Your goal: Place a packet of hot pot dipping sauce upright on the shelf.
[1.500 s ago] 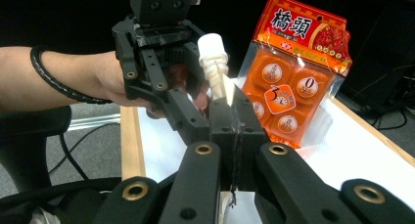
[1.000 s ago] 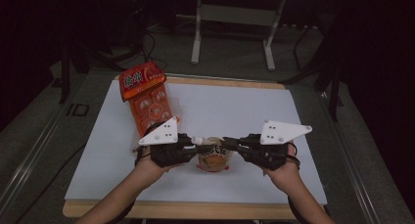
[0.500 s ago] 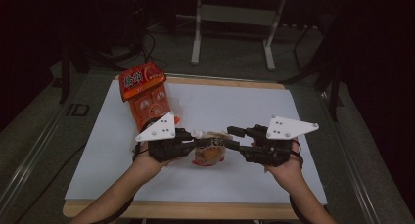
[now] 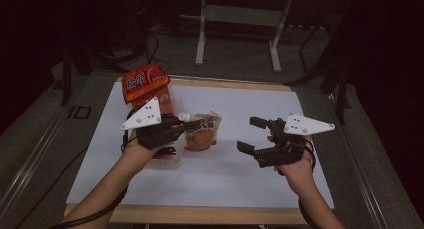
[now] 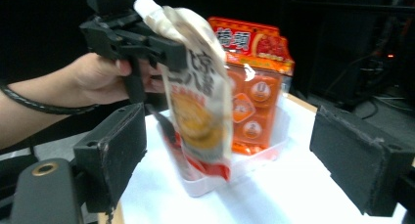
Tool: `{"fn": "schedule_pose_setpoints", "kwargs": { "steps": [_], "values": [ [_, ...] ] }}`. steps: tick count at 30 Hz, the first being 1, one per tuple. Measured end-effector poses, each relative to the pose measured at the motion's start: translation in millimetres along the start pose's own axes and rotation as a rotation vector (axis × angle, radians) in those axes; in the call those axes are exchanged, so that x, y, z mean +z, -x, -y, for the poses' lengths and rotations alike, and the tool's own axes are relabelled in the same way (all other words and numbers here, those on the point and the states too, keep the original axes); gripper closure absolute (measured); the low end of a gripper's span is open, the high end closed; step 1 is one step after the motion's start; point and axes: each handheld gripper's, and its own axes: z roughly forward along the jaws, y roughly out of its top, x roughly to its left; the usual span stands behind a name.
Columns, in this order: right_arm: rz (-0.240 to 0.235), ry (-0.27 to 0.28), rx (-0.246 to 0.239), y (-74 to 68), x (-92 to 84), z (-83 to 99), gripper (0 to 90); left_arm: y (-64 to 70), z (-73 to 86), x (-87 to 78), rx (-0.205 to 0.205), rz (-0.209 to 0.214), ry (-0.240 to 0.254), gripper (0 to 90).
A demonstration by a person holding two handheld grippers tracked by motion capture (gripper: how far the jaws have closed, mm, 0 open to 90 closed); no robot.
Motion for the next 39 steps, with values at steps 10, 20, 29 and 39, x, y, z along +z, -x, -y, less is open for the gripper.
{"fn": "schedule_pose_setpoints", "kwargs": {
  "steps": [10, 20, 29, 39],
  "values": [
    [0.007, -0.019, -0.048, 2.1, -0.6, 8.6, 13.7, -23.4, 9.5, -18.2, 0.003, -0.058, 0.012, 87.7],
    [0.003, -0.042, -0.029, 5.2, -1.1, 17.8, 14.0, -50.6, 24.4, -39.0, -0.003, -0.06, -0.032, 87.6],
    [-0.003, -0.058, 0.001, 9.1, 0.9, 26.8, 14.3, -68.9, 50.0, -56.7, -0.014, -0.036, -0.047, 87.6],
    [-0.013, -0.057, 0.02, 10.5, 0.9, 29.4, 14.5, -73.7, 63.5, -60.6, -0.041, 0.021, -0.089, 87.6]
  ]
}}
